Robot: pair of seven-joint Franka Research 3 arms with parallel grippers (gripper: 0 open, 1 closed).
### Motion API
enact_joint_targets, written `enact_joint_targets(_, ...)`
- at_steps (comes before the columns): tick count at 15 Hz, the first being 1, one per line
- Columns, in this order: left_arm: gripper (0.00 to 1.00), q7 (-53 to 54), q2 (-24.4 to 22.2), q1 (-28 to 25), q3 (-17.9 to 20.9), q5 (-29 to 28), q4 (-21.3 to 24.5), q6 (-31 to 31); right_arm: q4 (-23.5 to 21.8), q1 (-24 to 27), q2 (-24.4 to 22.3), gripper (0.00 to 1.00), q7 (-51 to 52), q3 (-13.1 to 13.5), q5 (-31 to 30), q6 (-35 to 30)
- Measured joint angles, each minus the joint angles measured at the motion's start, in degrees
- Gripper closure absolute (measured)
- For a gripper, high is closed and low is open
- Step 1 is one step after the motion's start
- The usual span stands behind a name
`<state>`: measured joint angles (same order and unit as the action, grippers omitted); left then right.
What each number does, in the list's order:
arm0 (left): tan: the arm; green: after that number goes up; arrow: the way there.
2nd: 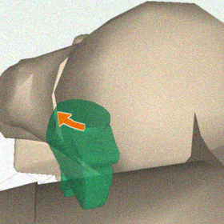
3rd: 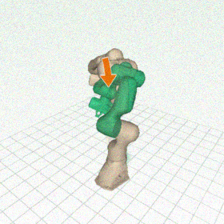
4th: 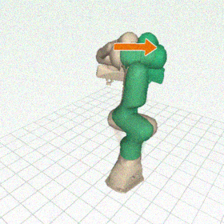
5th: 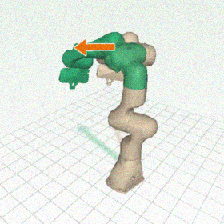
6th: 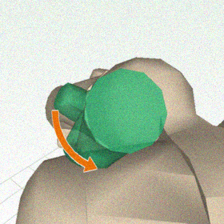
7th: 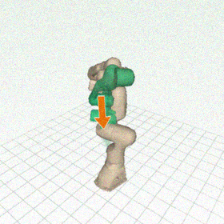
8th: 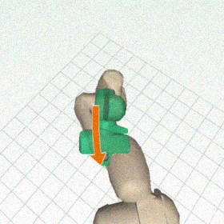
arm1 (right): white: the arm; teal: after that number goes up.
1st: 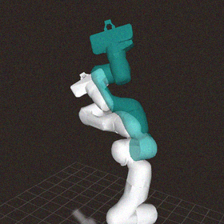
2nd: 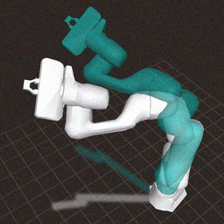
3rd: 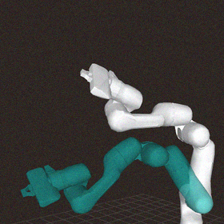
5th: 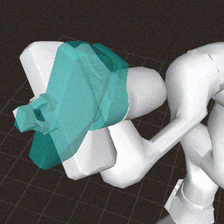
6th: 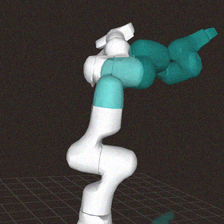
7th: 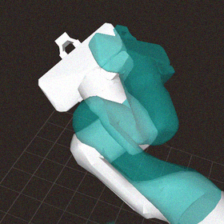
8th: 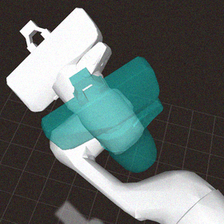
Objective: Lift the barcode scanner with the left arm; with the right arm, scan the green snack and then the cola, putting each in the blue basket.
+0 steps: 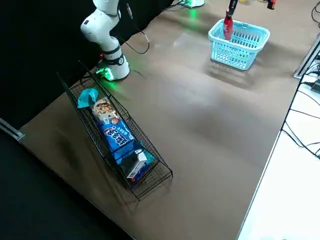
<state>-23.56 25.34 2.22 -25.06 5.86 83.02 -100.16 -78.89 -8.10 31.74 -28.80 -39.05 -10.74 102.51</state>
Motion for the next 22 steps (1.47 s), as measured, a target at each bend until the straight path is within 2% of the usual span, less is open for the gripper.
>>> enact_joint_targets(2, 0.65, 0.0, 1.7, -1.2, 0.3, -5.3, 0.4, -0.1, 0.0, -2.9, 1.4, 0.67, -0.2, 3.3, -0.1, 2.1)
enact_joint_targets(5, 0.65, 0.0, 5.1, -2.0, 1.4, -12.2, 0.6, -0.4, -0.1, -9.4, 3.0, 0.67, -0.7, 10.6, -0.1, 3.4)
enact_joint_targets(7, 0.65, 0.1, 7.5, -2.4, 1.6, -16.1, 1.1, -1.9, -0.1, -12.0, 4.4, 0.67, -0.9, 13.0, -0.2, 4.2)
enact_joint_targets(10, 0.65, 1.5, 9.7, -3.5, 1.7, -21.0, 4.1, -6.5, -0.1, -12.9, 5.9, 0.67, -1.0, 13.5, -0.3, 5.1)
enact_joint_targets(15, 0.65, 4.2, 10.3, -7.5, 1.7, -24.8, 13.1, -17.3, 0.0, -12.9, 6.8, 0.67, -1.1, 13.8, -0.3, 5.2)
enact_joint_targets(22, 0.64, 4.2, 10.3, -7.9, 1.7, -25.1, 15.0, -19.1, 0.0, -13.2, 7.3, 0.67, -1.2, 13.8, -0.3, 5.8)
